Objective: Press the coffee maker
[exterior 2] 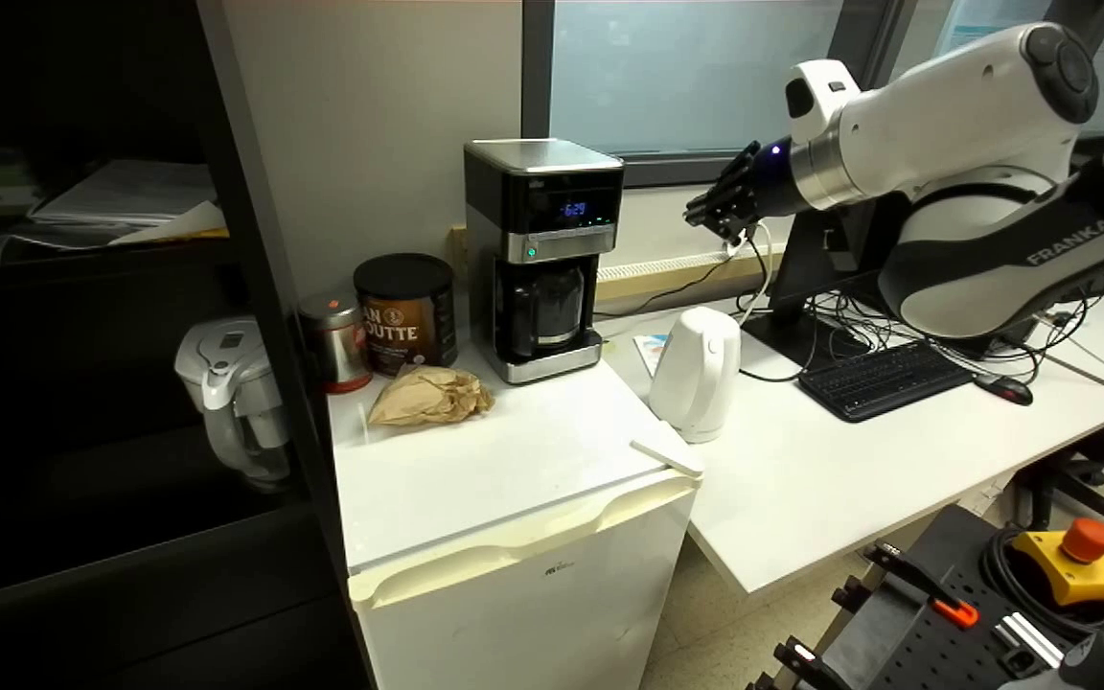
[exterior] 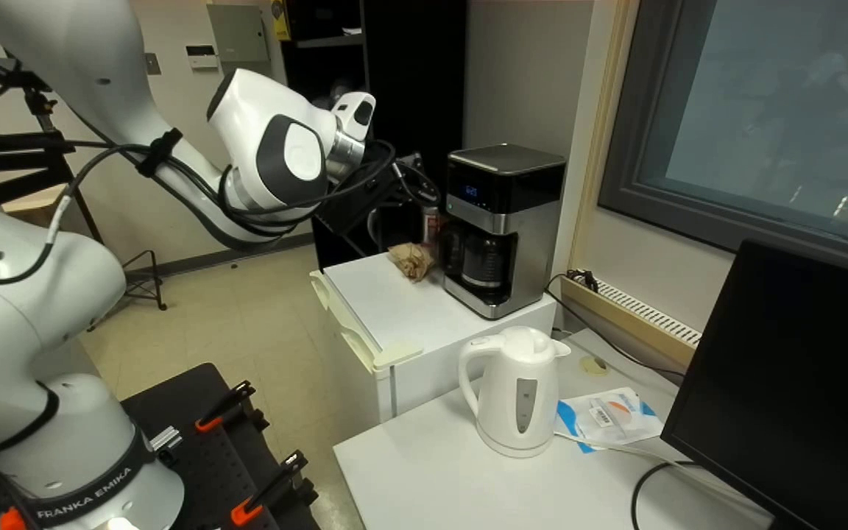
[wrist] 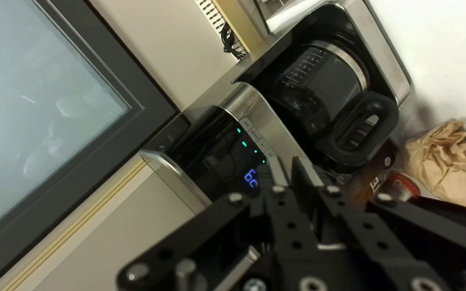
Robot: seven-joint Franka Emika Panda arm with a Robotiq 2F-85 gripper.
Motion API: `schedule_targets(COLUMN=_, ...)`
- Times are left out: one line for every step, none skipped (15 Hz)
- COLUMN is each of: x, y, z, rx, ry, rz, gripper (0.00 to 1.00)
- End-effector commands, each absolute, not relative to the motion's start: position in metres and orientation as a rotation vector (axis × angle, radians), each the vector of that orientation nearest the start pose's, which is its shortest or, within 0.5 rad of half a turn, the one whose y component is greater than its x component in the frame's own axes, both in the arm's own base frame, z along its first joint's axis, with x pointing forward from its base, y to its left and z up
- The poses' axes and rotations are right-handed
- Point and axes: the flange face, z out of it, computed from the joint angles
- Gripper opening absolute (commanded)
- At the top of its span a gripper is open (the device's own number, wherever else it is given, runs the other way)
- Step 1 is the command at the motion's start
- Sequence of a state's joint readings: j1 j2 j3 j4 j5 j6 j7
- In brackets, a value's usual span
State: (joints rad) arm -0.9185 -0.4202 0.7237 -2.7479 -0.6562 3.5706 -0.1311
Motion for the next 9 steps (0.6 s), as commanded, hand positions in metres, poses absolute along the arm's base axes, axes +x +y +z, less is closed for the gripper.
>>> schedule_targets(x=0.429, y=0.011, z=0.402, rx=-2.992, ry=-1.259, rz=-1.655, gripper=0.0)
schedule_targets(x=0.431, y=0.015, z=0.396, rx=-2.995, ry=-1.247, rz=-1.664, gripper=0.0)
schedule_targets(x=0.434, y=0.017, z=0.389, rx=-2.995, ry=-1.235, rz=-1.682, gripper=0.03)
schedule_targets(x=0.435, y=0.02, z=0.382, rx=-2.995, ry=-1.22, rz=-1.697, gripper=0.04)
schedule_targets(x=0.437, y=0.024, z=0.374, rx=-2.991, ry=-1.207, rz=-1.719, gripper=0.04)
schedule_targets(x=0.438, y=0.027, z=0.366, rx=-2.992, ry=-1.197, rz=-1.731, gripper=0.04)
schedule_targets(x=0.438, y=0.03, z=0.356, rx=-2.987, ry=-1.183, rz=-1.752, gripper=0.04)
schedule_targets(x=0.438, y=0.033, z=0.346, rx=-2.983, ry=-1.167, rz=-1.77, gripper=0.03)
schedule_targets(x=0.438, y=0.035, z=0.337, rx=-2.978, ry=-1.156, rz=-1.788, gripper=0.03)
